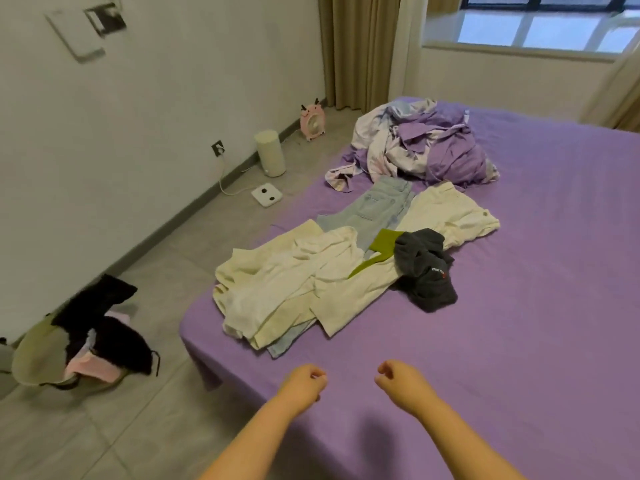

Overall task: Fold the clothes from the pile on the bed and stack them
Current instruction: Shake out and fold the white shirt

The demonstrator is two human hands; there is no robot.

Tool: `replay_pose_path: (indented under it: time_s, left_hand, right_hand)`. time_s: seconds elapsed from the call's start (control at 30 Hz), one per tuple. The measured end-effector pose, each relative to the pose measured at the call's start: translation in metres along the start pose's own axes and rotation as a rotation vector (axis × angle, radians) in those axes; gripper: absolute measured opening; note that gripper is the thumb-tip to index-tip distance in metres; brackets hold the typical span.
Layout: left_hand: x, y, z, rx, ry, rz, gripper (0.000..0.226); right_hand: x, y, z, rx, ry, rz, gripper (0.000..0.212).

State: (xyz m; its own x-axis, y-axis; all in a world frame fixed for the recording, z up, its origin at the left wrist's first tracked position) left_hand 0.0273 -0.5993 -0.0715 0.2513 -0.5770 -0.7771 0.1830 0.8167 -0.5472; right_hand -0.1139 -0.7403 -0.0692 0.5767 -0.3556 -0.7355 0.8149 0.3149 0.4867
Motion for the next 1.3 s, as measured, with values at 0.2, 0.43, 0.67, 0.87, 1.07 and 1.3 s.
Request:
replay_pose_path:
  time_s: [0.2,0.43,0.67,0.87,1.07,1.3]
  left_hand:
    - [0.002,0.000,0.057,-0.052,-0.048,-0.029,0.010]
    - [0.035,-0.024,0.111,-0.100,-0.101,-0.075,0.008]
    - [0.117,-0.031,0.155,-0.105,-0.090,0.013,0.016]
    - [0.191,-0.071,0.196,-0.086,-0.123,-0.028,0.020]
    - [0.260,-0.129,0.236,0.053,-0.142,-0.100,0.031]
    - [0.352,-0.155,0.254,0.369,-0.187,-0.172,0.038]
  right_hand:
    - [0.031,0.054,0.018,-0.053,-0.005,0.015,0.033]
    - [0.084,0.091,0.052,-0.071,0.008,0.049,0.033]
    - [0.171,0.101,0.100,-0.061,0.013,0.054,0.031]
    - [0.238,0.090,0.138,-0.088,0.009,0.017,0.017]
    - [0.285,0.089,0.162,-0.010,0.006,0.008,0.022]
    - [0.347,0.071,0.182,0.092,-0.125,-0.099,0.042]
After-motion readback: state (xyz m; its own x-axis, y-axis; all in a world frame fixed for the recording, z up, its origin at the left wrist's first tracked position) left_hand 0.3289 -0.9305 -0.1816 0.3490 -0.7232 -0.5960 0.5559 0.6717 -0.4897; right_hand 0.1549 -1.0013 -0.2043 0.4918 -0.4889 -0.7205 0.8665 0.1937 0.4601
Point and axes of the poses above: each hand's wrist, its own x-axis towards the middle knuckle, its own z-axis out of the back of the hand, y = z × x, the point moved 10 cm from there along x, towards the middle knuckle, and after that the axes turned 13 degrees about y, right-handed, at the moved point
